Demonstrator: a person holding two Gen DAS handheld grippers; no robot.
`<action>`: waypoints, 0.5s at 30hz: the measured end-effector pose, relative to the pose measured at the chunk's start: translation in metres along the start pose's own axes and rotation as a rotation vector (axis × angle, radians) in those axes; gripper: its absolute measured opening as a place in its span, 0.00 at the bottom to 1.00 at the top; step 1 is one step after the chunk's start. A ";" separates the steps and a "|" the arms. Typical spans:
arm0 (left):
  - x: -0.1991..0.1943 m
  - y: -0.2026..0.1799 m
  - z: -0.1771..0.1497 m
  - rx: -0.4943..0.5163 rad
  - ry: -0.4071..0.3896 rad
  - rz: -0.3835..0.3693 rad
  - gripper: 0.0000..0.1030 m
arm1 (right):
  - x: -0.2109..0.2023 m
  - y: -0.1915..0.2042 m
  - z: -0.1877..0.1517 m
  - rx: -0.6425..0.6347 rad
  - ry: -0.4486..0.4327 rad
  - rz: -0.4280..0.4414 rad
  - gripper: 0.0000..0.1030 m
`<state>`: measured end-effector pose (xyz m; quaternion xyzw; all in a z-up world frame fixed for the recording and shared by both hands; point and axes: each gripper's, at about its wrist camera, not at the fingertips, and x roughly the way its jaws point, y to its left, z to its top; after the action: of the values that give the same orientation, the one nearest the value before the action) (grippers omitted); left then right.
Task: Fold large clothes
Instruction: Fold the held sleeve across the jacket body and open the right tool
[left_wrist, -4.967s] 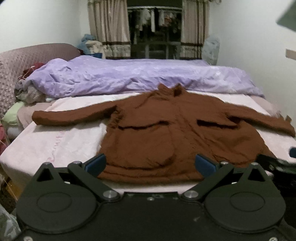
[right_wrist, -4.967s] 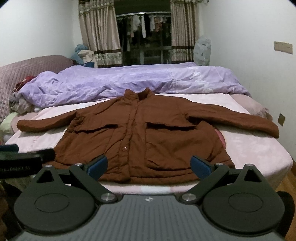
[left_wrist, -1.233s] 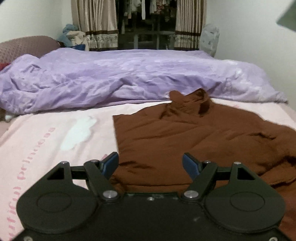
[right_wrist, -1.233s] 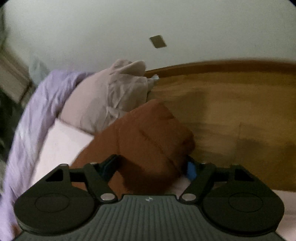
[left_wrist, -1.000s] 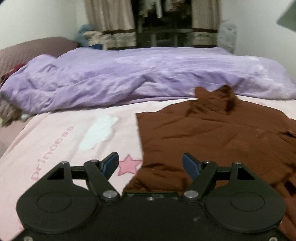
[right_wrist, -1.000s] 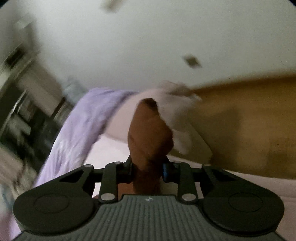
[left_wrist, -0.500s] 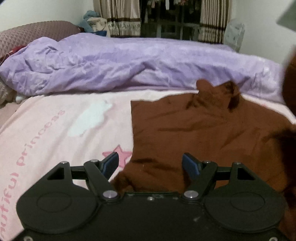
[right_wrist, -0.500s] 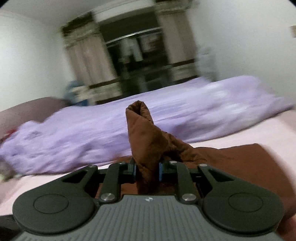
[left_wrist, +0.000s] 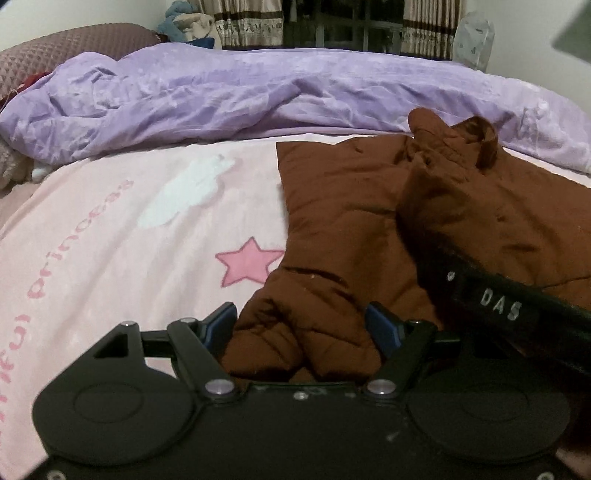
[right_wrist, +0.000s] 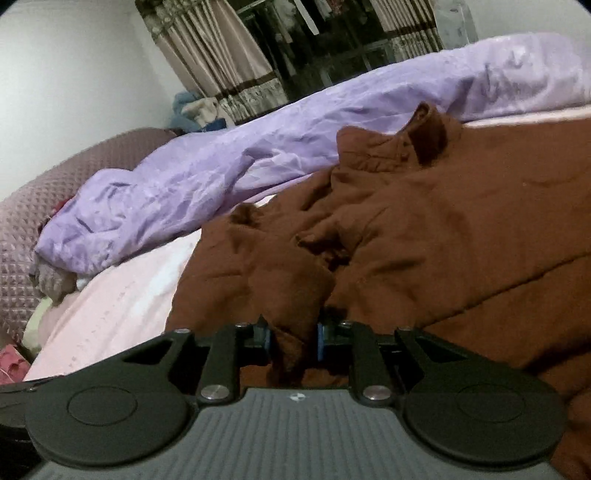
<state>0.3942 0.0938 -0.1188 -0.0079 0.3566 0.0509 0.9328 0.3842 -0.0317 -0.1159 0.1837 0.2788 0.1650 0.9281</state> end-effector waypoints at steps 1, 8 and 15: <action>0.000 0.000 0.001 -0.003 0.001 0.003 0.77 | -0.002 0.001 0.001 -0.003 0.003 0.017 0.32; -0.017 -0.018 0.001 -0.033 -0.019 0.080 0.76 | 0.001 0.015 -0.002 -0.010 0.041 0.116 0.78; -0.052 -0.028 0.012 -0.060 -0.121 0.007 0.76 | -0.057 0.011 0.038 -0.037 -0.037 0.133 0.90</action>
<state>0.3668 0.0617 -0.0762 -0.0315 0.2979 0.0653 0.9519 0.3585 -0.0545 -0.0553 0.1878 0.2455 0.2280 0.9233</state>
